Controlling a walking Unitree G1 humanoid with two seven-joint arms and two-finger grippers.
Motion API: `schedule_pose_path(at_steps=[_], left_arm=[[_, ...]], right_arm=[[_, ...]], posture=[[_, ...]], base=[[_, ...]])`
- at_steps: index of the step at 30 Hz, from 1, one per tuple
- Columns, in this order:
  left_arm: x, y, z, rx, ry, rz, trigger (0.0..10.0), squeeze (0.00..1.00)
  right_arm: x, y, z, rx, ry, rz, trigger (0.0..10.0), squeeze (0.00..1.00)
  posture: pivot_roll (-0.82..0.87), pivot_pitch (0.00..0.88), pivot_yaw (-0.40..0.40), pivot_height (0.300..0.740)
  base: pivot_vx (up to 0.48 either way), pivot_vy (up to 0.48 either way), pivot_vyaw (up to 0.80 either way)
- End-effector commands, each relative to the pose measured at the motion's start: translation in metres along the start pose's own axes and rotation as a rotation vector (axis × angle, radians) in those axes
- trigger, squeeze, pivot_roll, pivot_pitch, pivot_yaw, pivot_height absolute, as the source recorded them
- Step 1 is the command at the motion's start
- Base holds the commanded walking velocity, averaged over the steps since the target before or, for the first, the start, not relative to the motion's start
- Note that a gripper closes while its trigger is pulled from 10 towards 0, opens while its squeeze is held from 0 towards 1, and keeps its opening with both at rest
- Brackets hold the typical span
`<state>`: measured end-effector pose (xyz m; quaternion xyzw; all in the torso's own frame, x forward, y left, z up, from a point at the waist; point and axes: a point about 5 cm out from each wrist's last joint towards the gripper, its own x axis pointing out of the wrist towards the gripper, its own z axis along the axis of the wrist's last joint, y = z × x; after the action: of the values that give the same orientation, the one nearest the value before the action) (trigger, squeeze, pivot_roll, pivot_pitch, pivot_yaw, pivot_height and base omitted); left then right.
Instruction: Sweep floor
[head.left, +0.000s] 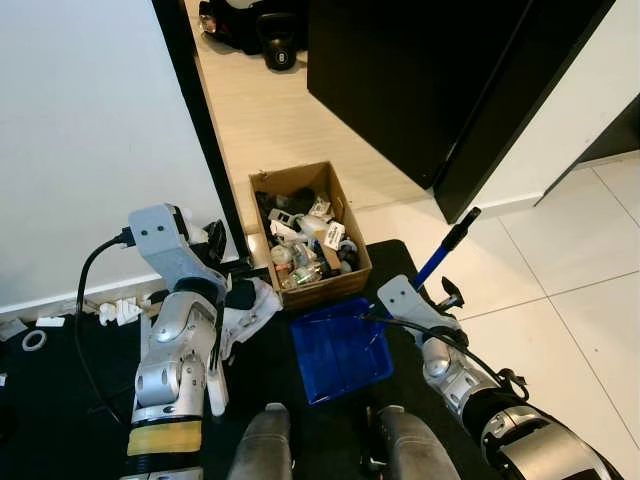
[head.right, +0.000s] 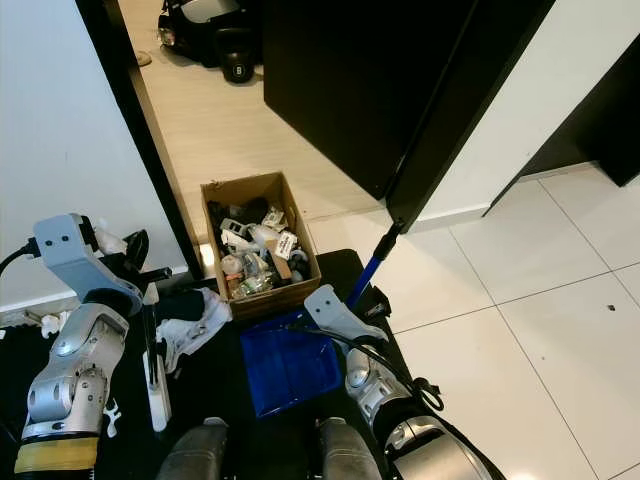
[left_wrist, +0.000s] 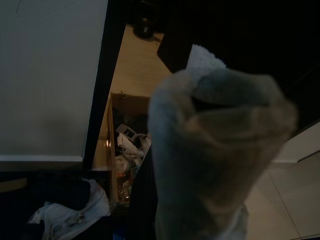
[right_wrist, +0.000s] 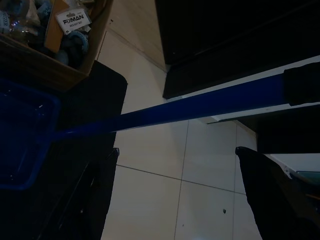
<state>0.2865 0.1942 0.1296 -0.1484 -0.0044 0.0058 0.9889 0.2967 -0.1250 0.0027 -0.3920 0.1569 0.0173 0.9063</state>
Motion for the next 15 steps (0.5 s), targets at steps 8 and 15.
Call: schedule_pose_path(at_steps=[8, 15], left_arm=[[-0.0024, -0.0009, 0.0019, 0.003, -0.015, 0.005, 10.0, 0.0], [-0.0027, -0.0016, 0.002, 0.001, -0.017, 0.007, 10.0, 0.0]], right_arm=[[-0.0031, 0.0014, -0.0107, -0.008, 0.033, 0.013, 10.0, 0.0], [-0.0027, 0.0008, -0.0105, -0.008, 0.033, 0.012, 10.0, 0.0]], posture=[[0.1, 0.187, -0.063, 0.74], [0.11, 0.189, -0.071, 0.74]], base=[[0.0, 0.0, 0.0], [0.0, 0.0, 0.0]])
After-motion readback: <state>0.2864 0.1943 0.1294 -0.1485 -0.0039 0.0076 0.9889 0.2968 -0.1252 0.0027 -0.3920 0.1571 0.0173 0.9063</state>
